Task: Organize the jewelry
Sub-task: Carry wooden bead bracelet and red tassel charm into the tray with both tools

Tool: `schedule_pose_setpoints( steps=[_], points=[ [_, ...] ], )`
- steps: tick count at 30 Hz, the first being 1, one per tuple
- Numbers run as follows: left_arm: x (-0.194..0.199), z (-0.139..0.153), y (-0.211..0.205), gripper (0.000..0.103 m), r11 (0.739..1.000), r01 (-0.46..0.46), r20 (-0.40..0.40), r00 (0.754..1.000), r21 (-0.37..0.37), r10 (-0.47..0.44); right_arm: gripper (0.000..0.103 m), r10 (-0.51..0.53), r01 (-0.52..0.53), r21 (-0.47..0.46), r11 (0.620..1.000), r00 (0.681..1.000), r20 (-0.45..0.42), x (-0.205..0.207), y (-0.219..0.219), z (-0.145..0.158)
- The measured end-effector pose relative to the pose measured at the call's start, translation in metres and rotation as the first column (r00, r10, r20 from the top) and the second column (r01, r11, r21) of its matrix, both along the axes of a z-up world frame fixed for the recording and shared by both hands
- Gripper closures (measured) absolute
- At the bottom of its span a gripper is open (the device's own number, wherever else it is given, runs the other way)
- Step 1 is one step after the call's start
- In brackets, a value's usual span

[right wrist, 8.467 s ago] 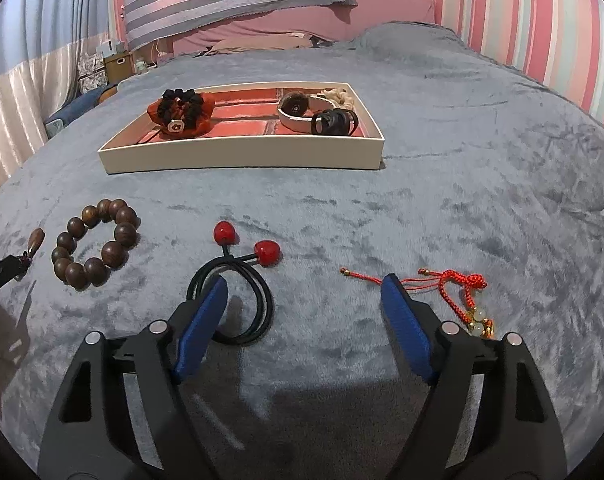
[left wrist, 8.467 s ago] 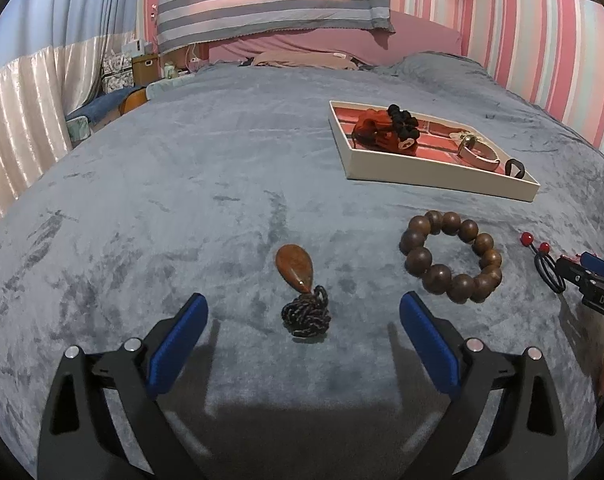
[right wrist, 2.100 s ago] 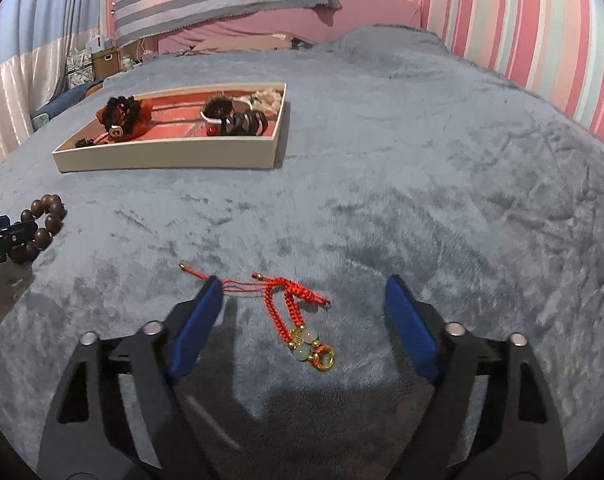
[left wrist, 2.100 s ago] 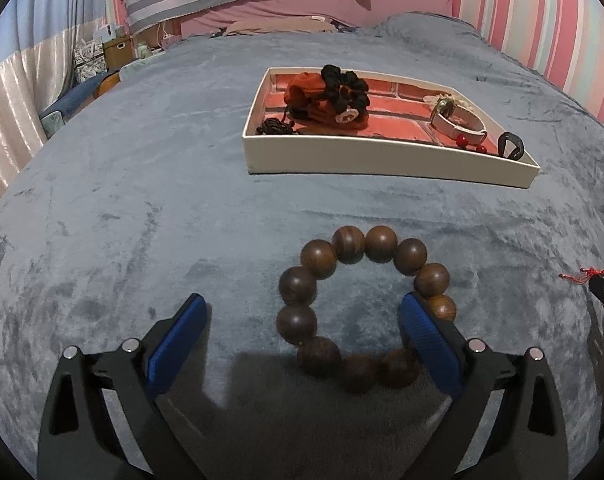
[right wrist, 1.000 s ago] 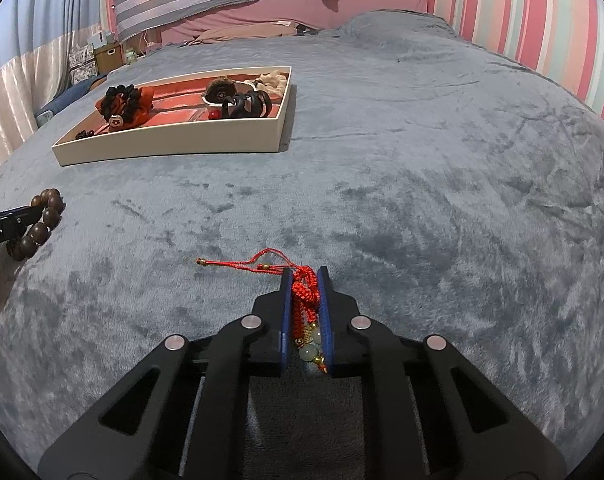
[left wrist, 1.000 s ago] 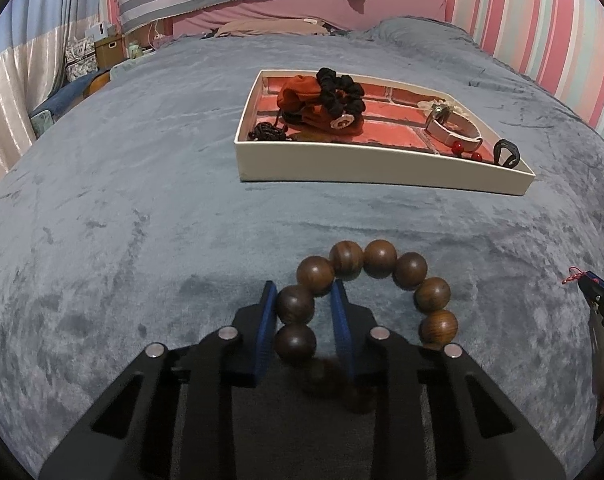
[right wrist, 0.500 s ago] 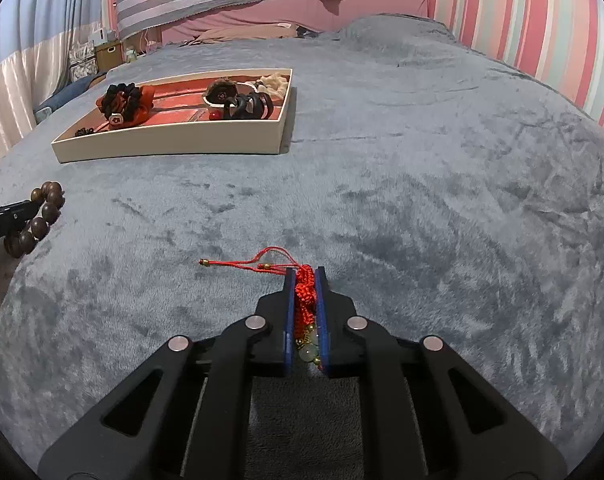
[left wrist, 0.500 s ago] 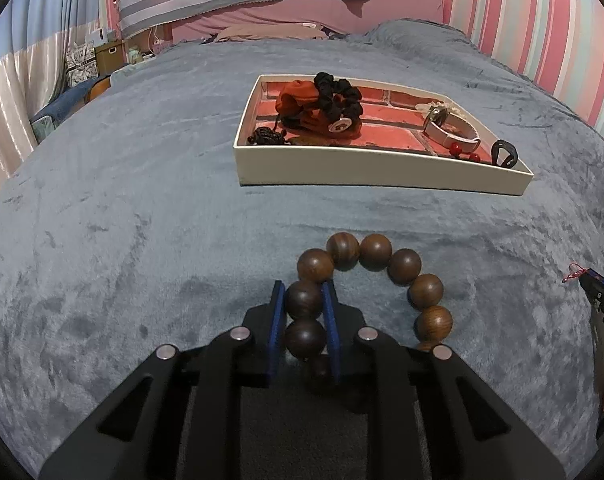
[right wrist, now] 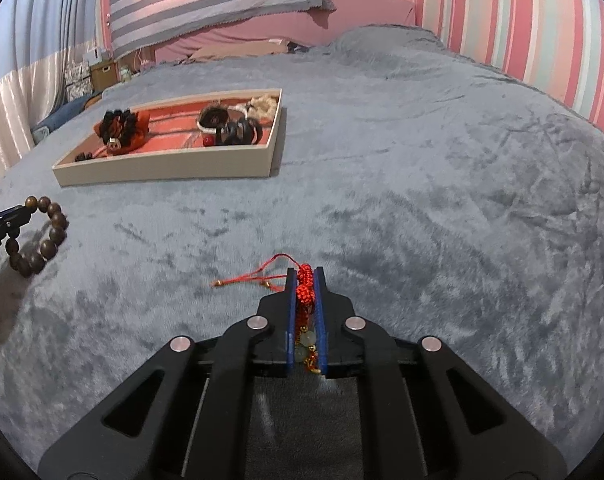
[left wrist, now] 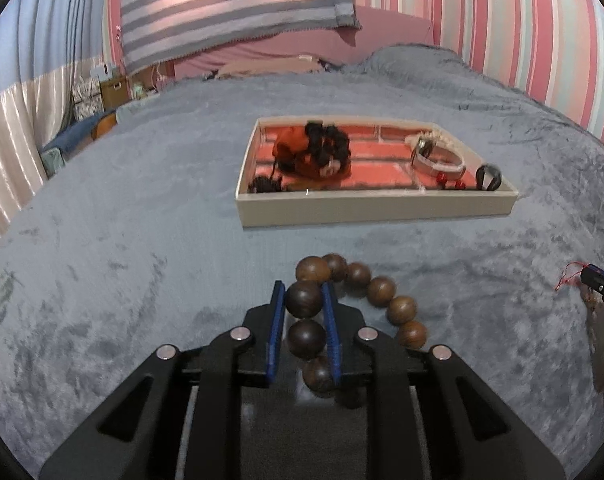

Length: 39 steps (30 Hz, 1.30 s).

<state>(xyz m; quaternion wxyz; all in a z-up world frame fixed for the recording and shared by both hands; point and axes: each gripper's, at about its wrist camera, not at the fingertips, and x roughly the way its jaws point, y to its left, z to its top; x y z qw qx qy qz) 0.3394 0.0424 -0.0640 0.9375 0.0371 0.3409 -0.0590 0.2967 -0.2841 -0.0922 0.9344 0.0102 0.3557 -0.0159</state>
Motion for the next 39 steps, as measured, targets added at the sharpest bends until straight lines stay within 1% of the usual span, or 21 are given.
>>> schedule_pose_setpoints(
  steps=[4,9,12,18,23,28,31,34,39],
  points=[
    [-0.004,0.024,-0.009,0.084,0.999,0.033,0.059,0.998,0.011,-0.033,0.094,-0.011,0.011,0.002,1.000,0.999,0.039,0.002,-0.003,0.015],
    [-0.003,0.044,-0.024,0.084,0.996,0.084,0.102,0.991,0.035,-0.087,0.094,-0.022,0.022,0.011,1.000,0.996,0.084,0.005,-0.007,0.036],
    [0.001,0.055,-0.030,0.084,0.994,0.098,0.128,0.986,0.048,-0.103,0.094,-0.030,0.028,0.019,0.999,0.994,0.108,0.011,-0.010,0.049],
    [0.019,0.082,-0.035,0.084,0.992,0.125,0.174,0.977,0.018,-0.126,0.094,-0.033,0.027,0.043,0.999,0.990,0.140,0.034,-0.009,0.071],
    [0.040,0.099,-0.044,0.084,0.990,0.137,0.216,0.967,0.016,-0.137,0.094,-0.008,0.001,0.038,0.999,0.985,0.171,0.058,0.004,0.084],
    [0.068,0.100,-0.049,0.084,0.992,0.125,0.224,0.966,0.014,-0.125,0.094,0.036,-0.042,0.025,0.999,0.982,0.184,0.089,0.026,0.088],
    [0.086,0.096,-0.050,0.084,0.993,0.120,0.214,0.970,-0.005,-0.117,0.094,0.061,-0.066,0.021,0.998,0.981,0.183,0.110,0.040,0.084],
    [0.104,0.088,-0.051,0.084,0.993,0.116,0.198,0.974,-0.005,-0.112,0.094,0.078,-0.083,0.021,0.996,0.981,0.178,0.128,0.051,0.079],
    [0.132,0.063,-0.047,0.084,0.995,0.101,0.161,0.982,0.002,-0.100,0.094,0.108,-0.108,-0.007,0.994,0.981,0.163,0.163,0.067,0.068]
  ],
)
